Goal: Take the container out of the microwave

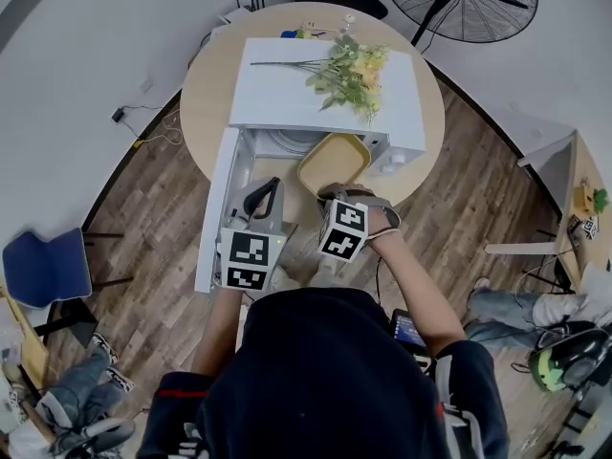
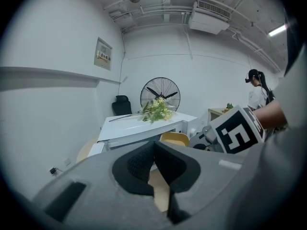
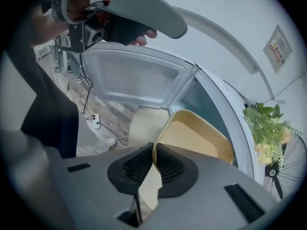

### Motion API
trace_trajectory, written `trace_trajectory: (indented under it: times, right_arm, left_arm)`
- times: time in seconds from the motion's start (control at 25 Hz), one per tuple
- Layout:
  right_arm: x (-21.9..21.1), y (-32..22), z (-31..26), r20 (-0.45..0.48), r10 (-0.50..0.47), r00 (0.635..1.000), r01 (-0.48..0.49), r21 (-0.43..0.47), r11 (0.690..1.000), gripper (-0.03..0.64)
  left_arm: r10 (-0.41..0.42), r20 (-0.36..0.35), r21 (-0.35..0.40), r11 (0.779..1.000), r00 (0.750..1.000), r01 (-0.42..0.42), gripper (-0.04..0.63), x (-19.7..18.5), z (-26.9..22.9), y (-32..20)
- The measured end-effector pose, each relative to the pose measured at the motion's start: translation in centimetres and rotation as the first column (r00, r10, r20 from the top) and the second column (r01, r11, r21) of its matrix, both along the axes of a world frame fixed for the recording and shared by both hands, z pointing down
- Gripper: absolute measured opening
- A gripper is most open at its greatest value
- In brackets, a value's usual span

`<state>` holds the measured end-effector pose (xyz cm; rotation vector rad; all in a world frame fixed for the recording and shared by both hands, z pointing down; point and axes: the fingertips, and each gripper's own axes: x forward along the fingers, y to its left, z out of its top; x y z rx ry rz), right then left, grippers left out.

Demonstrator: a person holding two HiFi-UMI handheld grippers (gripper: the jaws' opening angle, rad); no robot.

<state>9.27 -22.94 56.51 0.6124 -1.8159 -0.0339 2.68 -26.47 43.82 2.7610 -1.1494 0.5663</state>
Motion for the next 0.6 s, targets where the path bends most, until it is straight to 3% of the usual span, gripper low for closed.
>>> trace_trajectory:
  times: [0.6]
  right_arm:
    - [2.2, 2.4, -0.1, -0.007, 0.068, 0.998, -0.068, -0.002, 0.998, 0.028]
  left_arm:
    - [0.119, 0.018, -0.006, 0.993, 0.993, -0.118, 0.014, 3.3, 0.5, 1.7]
